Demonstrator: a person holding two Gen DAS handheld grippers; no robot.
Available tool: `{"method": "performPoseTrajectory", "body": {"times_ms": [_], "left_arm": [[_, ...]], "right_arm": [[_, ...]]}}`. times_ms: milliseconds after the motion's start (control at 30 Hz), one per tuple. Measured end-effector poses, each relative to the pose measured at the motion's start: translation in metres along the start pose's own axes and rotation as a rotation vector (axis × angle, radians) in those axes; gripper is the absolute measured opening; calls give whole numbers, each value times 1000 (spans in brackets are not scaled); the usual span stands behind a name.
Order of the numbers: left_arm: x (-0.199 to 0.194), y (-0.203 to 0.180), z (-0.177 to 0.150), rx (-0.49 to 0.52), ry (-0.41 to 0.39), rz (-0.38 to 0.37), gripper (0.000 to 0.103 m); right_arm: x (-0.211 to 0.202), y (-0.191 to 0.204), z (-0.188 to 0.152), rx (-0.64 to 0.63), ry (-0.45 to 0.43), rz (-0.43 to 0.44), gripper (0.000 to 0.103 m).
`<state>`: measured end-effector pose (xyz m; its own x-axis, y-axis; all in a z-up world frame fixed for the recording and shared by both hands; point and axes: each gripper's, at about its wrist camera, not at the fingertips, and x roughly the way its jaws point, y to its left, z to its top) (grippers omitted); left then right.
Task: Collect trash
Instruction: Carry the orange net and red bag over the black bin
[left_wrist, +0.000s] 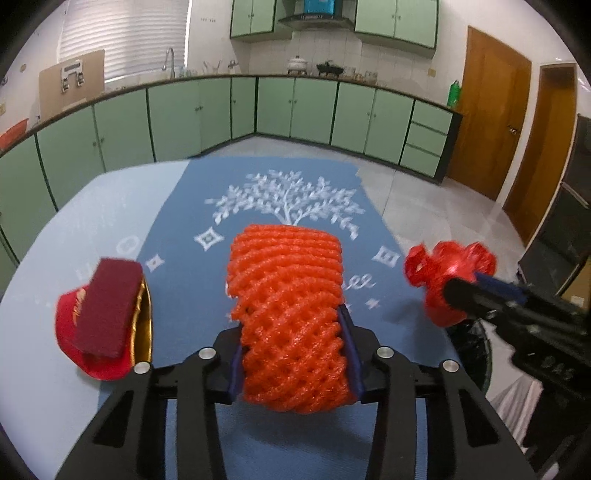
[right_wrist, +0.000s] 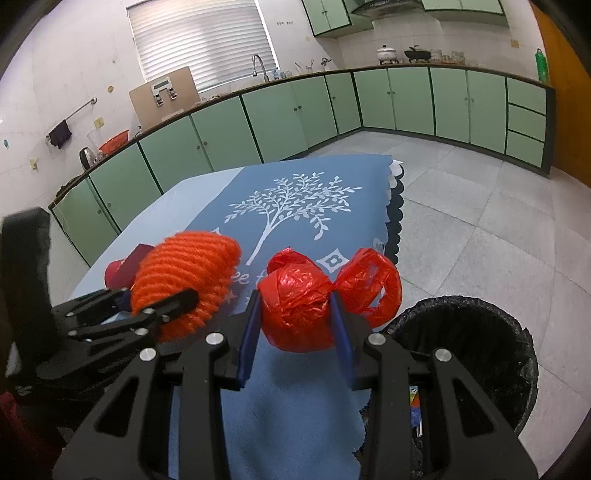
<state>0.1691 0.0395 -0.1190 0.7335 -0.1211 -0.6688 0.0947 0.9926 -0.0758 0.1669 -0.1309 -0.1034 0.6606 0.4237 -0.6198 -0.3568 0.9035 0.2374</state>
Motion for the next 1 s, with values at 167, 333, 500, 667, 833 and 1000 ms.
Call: {"method": "performPoseTrajectory", "body": {"times_ms": [167,333,500,667,833,1000], "left_arm": [[-21,-7,11,1,-41,-25,42],[-35,-13,17,9,-61,-23,42],[-45,-21,18,21,-73,-20,42],[-50,-31,18,36,-82,-36,42],[-50,-49,18,62,-79,-66,42],[-47,-68,21,95,-79,-92,42]], "right_arm": [[-11,4,3,-5,-28,6,35],[-27,3,7,-1,-57,12,35],[-45,1,8,4,-86,10,35],[-63,-5,7,7,-112,-6,35],[-76,-17,3,22,-125,-32,35],[-90,-36,-2,49,-140,-66,35]]}}
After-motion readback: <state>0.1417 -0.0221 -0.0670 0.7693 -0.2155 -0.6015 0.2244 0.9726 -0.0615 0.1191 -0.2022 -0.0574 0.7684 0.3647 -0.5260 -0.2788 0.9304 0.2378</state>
